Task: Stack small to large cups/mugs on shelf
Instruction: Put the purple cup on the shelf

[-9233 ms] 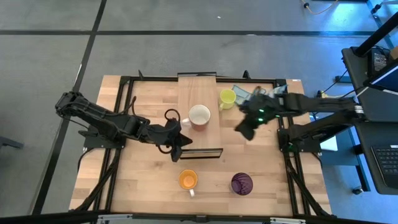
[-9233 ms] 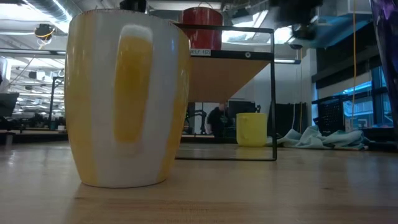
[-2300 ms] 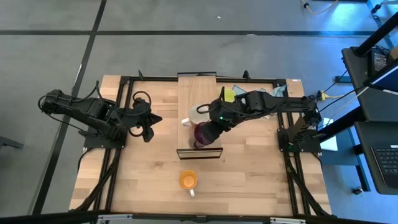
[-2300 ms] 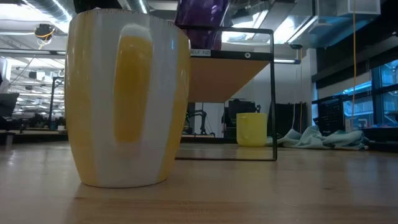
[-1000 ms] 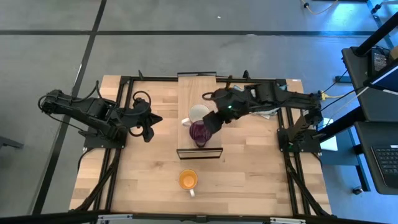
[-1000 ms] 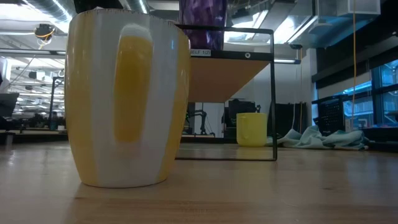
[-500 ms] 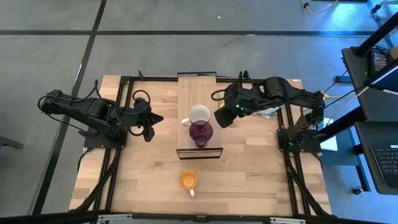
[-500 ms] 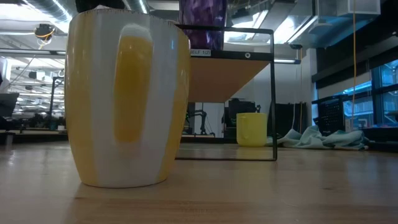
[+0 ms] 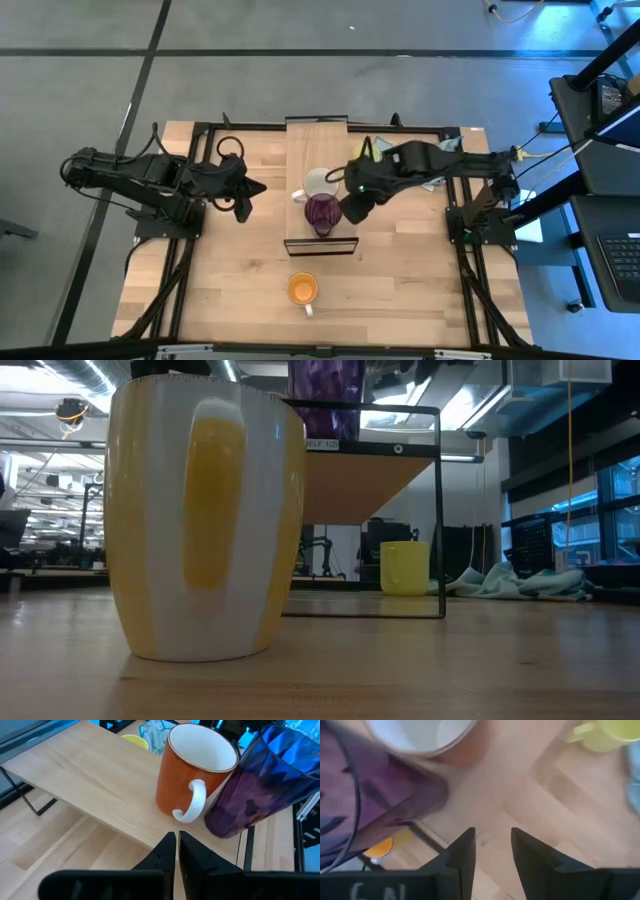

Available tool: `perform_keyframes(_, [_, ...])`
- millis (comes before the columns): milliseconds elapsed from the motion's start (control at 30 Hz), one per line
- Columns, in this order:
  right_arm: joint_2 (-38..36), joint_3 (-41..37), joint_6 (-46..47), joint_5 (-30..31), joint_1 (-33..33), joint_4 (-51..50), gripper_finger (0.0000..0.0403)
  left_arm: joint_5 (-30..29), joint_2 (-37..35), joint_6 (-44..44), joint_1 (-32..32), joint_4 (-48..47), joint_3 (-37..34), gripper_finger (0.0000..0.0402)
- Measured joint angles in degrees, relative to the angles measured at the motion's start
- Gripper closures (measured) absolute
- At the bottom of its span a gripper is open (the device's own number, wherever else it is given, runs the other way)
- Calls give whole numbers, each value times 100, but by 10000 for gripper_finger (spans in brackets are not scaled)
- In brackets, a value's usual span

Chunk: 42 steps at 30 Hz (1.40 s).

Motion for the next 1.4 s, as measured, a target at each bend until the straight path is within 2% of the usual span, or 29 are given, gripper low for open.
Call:
perform_keyframes(200, [5,-369,-121,-394,119,730,276,0,0,-3,0,-2,0,388])
perform_keyframes(633, [7,-425,-233,-391,159,1327,276,0,0,-12,0,-20,0,388])
perform_keyframes(1400, [7,-425,-301,-513,158,1472,276,0,0,-17,0,-48,0,388])
